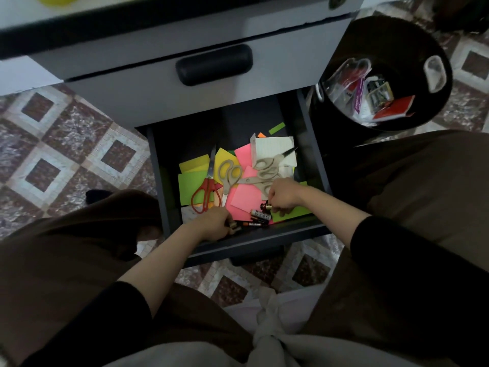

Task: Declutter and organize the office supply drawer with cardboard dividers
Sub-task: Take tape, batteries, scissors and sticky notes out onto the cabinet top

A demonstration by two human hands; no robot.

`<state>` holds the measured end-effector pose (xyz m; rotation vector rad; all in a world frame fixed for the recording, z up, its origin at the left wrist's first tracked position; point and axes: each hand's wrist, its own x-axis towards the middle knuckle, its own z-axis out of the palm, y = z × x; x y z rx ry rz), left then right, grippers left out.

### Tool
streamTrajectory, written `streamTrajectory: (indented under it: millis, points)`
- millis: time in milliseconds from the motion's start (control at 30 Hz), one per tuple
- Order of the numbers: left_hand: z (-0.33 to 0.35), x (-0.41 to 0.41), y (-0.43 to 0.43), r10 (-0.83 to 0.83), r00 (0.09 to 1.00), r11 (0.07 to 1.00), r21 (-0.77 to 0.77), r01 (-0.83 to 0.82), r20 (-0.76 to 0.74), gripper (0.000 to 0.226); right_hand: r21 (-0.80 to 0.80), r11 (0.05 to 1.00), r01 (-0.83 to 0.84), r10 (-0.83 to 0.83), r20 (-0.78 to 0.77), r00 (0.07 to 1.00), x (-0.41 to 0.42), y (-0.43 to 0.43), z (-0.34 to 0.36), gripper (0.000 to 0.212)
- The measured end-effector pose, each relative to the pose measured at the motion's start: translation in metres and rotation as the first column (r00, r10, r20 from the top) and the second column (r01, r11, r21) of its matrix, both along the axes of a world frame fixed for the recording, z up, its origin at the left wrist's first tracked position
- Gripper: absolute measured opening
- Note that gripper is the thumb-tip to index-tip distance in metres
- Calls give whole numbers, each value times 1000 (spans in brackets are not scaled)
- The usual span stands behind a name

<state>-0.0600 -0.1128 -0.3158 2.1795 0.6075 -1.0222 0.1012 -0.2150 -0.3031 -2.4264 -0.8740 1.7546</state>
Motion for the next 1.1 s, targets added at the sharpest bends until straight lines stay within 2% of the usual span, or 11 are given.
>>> streamTrajectory:
  millis: [67, 167, 267, 333, 400, 467, 667, 800, 967, 1100]
  points:
    - [8, 0, 4, 49, 998, 999, 6, -49, 26, 26, 2, 996, 88, -88, -24, 996, -2, -1, 3, 13]
    - [22, 2, 16, 134, 988, 991, 6, -134, 78, 17, 21, 984, 175, -174, -59, 983, -2, 2, 9, 17]
    - [37, -1, 27, 245, 960, 969, -10, -246, 136, 11, 97, 962, 254, -247, -79, 966, 4, 8, 25, 10]
    - [47, -5, 32, 332, 928, 943, -28, -332, 169, 19, 159, 912, 379, -361, -129, 923, 13, 11, 36, 20]
    - [57, -9, 36, 401, 889, 914, -24, -406, 224, 15, 196, 868, 456, -420, -201, 885, 20, 10, 48, 29]
    - [65, -13, 37, 476, 833, 874, -52, -482, 280, 8, 242, 845, 476, -431, -217, 876, 24, 10, 61, 32]
    - [92, -18, 34, 582, 731, 803, -109, -586, 355, 7, 433, 818, 379, -374, -102, 922, 33, 8, 94, 45]
    - [113, -18, 29, 643, 668, 759, -197, -620, 374, 8, 477, 778, 409, -378, -165, 911, 33, 4, 109, 45]
    - [141, -11, 31, 645, 639, 754, -217, -619, 418, 12, 501, 718, 484, -412, -255, 875, 27, 2, 127, 39]
    - [169, 0, 40, 659, 581, 734, -238, -636, 477, 8, 549, 670, 500, -395, -307, 866, 26, 10, 153, 35]
